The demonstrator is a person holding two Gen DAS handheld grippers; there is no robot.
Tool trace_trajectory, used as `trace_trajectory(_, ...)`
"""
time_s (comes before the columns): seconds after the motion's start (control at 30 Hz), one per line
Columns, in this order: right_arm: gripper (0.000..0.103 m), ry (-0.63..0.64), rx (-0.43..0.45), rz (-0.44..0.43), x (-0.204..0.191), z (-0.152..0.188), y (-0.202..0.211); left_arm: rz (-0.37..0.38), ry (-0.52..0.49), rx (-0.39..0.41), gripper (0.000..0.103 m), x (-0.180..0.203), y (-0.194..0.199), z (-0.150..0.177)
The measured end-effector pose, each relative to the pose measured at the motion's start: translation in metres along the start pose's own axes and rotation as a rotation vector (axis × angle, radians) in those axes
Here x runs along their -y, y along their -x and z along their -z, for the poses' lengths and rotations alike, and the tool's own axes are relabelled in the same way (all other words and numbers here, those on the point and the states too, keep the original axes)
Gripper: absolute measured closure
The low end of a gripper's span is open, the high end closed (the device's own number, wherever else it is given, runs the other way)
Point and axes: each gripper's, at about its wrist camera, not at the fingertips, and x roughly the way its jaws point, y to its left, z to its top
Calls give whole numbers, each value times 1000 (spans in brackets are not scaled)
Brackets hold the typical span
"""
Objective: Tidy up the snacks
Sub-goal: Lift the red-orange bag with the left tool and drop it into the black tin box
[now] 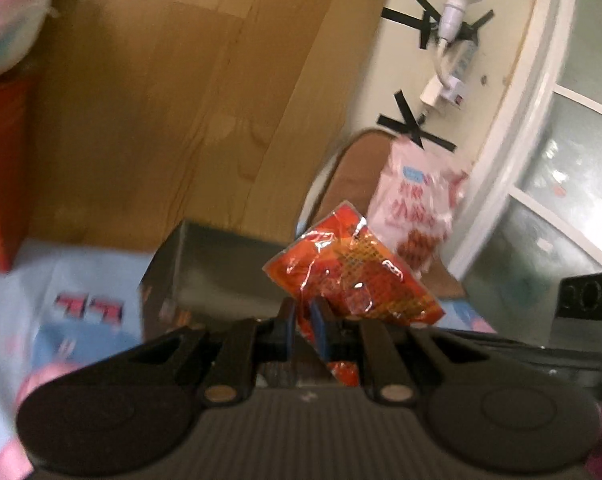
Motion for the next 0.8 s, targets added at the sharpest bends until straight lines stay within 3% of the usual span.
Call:
trace_trajectory(0.17, 87, 24, -23, 86, 31, -28, -25, -38, 25, -14, 92, -5, -54, -15)
trace_trajectory(0.37, 83, 53, -56, 231, 53, -25, -53, -103, 17, -63, 84, -11, -82, -9)
trace_trajectory(0.4, 80, 57, -41, 260, 54, -24, -53, -103, 23, -62, 84, -12, -79, -9)
trace_trajectory(0.47, 61, 48, 11, 282, 52, -25, -45, -108, 34, -42, 80, -16, -69, -7)
trace_trajectory(0.5, 59, 36, 39, 290, 52, -24, -38, -113, 43, -31, 79, -17, -63, -8)
trace_trajectory(0.63, 59, 12, 108, 257, 41, -10, -4, -104, 71, 7, 78, -20, -24, 1)
trace_trajectory(0.8, 58, 7, 85, 247, 27, 28, 27, -89, 89, 14, 73, -25, 33, 36)
